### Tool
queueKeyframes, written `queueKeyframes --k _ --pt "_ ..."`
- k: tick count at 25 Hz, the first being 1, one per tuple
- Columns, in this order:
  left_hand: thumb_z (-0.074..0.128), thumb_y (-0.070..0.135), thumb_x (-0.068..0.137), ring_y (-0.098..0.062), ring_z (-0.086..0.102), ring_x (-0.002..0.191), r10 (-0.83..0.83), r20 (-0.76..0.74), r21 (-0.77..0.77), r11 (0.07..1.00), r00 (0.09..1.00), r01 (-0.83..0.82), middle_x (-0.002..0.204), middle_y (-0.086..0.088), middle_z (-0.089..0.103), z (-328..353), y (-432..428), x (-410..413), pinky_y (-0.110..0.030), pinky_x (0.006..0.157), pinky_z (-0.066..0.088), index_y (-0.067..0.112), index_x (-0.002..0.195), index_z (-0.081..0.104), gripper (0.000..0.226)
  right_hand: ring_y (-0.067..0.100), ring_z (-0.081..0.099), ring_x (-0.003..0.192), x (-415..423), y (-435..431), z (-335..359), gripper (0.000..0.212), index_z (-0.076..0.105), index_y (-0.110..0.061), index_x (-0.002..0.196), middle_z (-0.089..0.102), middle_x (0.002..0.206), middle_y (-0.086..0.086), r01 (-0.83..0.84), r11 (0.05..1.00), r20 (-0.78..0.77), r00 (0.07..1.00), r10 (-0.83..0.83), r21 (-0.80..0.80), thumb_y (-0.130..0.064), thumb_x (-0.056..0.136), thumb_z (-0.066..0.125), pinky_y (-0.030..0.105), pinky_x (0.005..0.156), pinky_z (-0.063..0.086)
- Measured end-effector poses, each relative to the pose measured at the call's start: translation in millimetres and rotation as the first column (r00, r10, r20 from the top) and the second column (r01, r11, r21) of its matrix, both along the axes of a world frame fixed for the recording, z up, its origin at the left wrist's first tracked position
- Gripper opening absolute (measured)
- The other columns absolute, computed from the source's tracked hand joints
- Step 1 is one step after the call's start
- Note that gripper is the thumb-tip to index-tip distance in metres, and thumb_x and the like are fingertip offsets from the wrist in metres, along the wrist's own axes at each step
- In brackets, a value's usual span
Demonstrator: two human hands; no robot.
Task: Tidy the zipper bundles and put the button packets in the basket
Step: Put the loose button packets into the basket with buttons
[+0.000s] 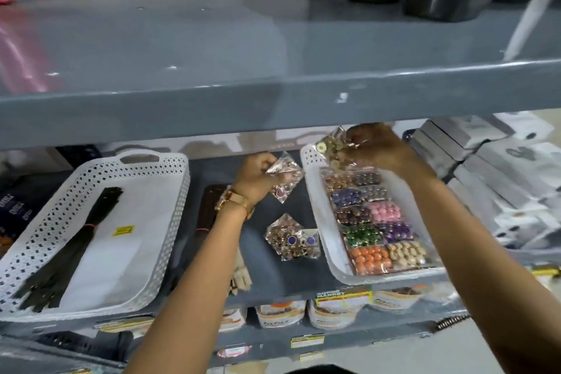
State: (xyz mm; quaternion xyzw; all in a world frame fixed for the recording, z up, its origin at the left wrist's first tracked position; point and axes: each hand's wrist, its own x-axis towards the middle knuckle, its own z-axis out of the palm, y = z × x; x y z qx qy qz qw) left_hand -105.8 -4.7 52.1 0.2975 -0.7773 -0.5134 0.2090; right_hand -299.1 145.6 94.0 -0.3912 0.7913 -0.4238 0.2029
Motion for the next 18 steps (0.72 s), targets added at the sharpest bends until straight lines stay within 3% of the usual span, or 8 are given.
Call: queueKeyframes --k 2,5,7,9,11,13,15,18 --pt "0.080 0.005 0.073 -0.010 0.057 0.075 -0.230 0.063 0.072 0.972 0.971 0.226 0.086 -0.007 0.062 9 30 -17 -0.018 0.065 0.045 0.011 0.092 0.060 0.028 0.001 0.062 0.074 -22 40 10 0.037 0.062 -0.025 0.096 0.070 0.087 -0.006 -0.062 0.951 -0.116 0.988 0.102 0.304 -0.019 0.067 0.085 0.013 0.067 0.048" --pt "0.080 0.015 0.074 -0.018 0.058 0.090 -0.498 0.355 0.002 0.847 0.791 0.532 0.101 -0.007 0.063 -5 88 -48 -0.025 0.071 0.048 0.009 0.104 0.061 0.036 0.013 0.064 0.086 -32 83 -6 0.033 0.061 -0.023 0.098 0.068 0.094 -0.003 -0.134 0.776 -0.111 0.961 0.255 0.617 -0.020 0.072 0.081 0.023 0.072 0.048" --pt "0.077 0.016 0.077 -0.018 0.053 0.088 -0.512 0.525 -0.061 0.774 0.680 0.630 0.102 -0.008 0.061 -28 121 -63 -0.023 0.060 0.042 0.006 0.111 0.059 0.040 0.021 0.065 0.096 -24 99 -29 0.034 0.063 -0.015 0.105 0.069 0.106 0.004 -0.159 0.637 -0.064 0.947 0.313 0.754 -0.019 0.075 0.078 0.024 0.073 0.052" --pt "0.068 0.008 0.081 -0.027 0.059 0.087 -0.444 0.623 -0.129 0.753 0.644 0.645 0.094 -0.014 0.063 -48 142 -70 -0.025 0.054 0.037 0.001 0.107 0.058 0.029 0.019 0.062 0.096 -14 107 -50 0.041 0.061 -0.010 0.115 0.066 0.117 0.009 -0.155 0.555 -0.042 0.944 0.326 0.817 -0.016 0.078 0.076 0.019 0.067 0.051" --pt "0.065 0.006 0.080 -0.033 0.062 0.096 -0.351 0.671 -0.219 0.747 0.653 0.627 0.101 -0.018 0.063 -56 151 -69 -0.031 0.063 0.044 0.002 0.106 0.057 0.027 0.016 0.058 0.089 -8 110 -58 0.038 0.060 -0.008 0.116 0.065 0.120 0.009 -0.126 0.558 -0.063 0.950 0.306 0.820 -0.008 0.080 0.073 0.016 0.060 0.046" --pt "0.070 0.016 0.077 -0.030 0.060 0.099 -0.284 0.637 -0.313 0.754 0.716 0.577 0.108 -0.012 0.060 -52 149 -63 -0.035 0.075 0.049 0.008 0.105 0.056 0.032 0.019 0.062 0.091 -5 108 -53 0.038 0.063 -0.004 0.111 0.068 0.116 0.010 -0.074 0.571 -0.114 0.951 0.286 0.817 -0.005 0.076 0.076 0.022 0.068 0.051" --pt "0.074 0.034 0.075 -0.023 0.058 0.088 -0.213 0.513 -0.399 0.799 0.832 0.450 0.101 -0.003 0.059 -39 134 -51 -0.033 0.072 0.050 0.015 0.104 0.058 0.039 0.022 0.067 0.093 2 98 -38 0.039 0.064 -0.003 0.108 0.072 0.105 0.010 0.028 0.604 -0.244 0.929 0.278 0.796 -0.010 0.073 0.078 0.030 0.080 0.055" --pt "0.063 0.037 0.083 -0.026 0.063 0.084 0.070 0.308 -0.575 0.808 0.949 0.127 0.097 -0.006 0.067 -27 84 -27 -0.033 0.072 0.049 0.016 0.100 0.059 0.027 0.021 0.065 0.098 34 56 -15 0.032 0.062 -0.009 0.111 0.070 0.110 0.007 -0.048 0.805 -0.310 0.908 0.281 0.591 -0.018 0.081 0.071 0.036 0.089 0.054"
